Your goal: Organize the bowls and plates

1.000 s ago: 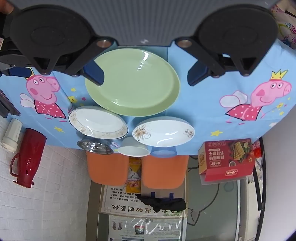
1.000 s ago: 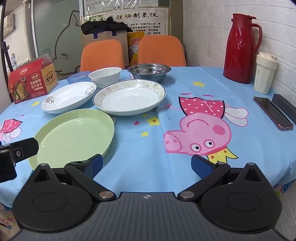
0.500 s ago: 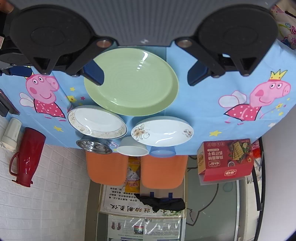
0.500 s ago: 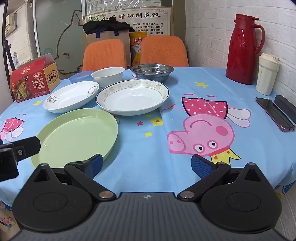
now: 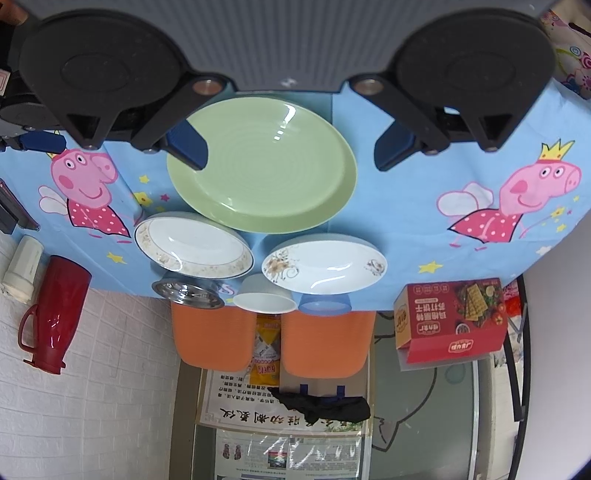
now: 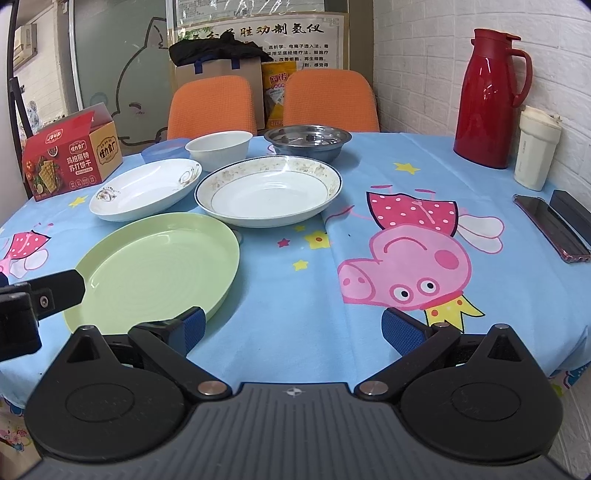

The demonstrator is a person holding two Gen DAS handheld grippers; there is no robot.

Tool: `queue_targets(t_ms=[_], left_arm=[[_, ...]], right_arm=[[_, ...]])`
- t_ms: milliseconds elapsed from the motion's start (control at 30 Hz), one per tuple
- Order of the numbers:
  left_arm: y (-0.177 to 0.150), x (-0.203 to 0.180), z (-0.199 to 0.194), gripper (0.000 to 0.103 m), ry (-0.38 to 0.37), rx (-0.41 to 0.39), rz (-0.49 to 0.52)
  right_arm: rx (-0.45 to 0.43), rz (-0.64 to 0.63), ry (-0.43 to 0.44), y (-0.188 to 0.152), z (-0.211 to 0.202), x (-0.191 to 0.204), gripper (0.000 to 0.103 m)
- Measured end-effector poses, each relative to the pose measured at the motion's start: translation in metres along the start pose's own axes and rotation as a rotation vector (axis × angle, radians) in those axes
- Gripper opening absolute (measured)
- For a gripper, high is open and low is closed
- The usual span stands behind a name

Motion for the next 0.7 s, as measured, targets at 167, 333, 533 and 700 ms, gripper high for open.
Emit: queue_targets(t_ms=[167, 333, 533, 700], left_arm=[[0.000, 0.000, 0.000, 0.096, -0.001, 0.000, 0.000], [-0.001, 0.002, 0.005, 0.096, 0.002, 0.007, -0.002], [-0.001, 0.008, 0.011, 0.096, 0.010, 0.017, -0.013], [-0.002, 0.010, 0.013, 0.096, 0.015, 0.024, -0.019]], right_arm=[[0.001, 0.000, 0.002, 0.000, 0.000, 0.001, 0.103], [0.003, -0.003, 0.004, 0.000, 0.003, 0.004, 0.103], [0.015, -0.006, 0.012, -0.002, 0.009, 0.007, 0.103], [0.020, -0.012, 0.019, -0.003, 0.011, 0.010, 0.103]])
Point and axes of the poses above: each gripper's, at about its wrist camera, not at the fingertips, and z roughly the way its jaws point, x to its left, y to its top, the point moved 9 cm from there along z, roughly the way its jaws point, and after that the axes turned 3 degrees about -y, right-handed, at the moved point
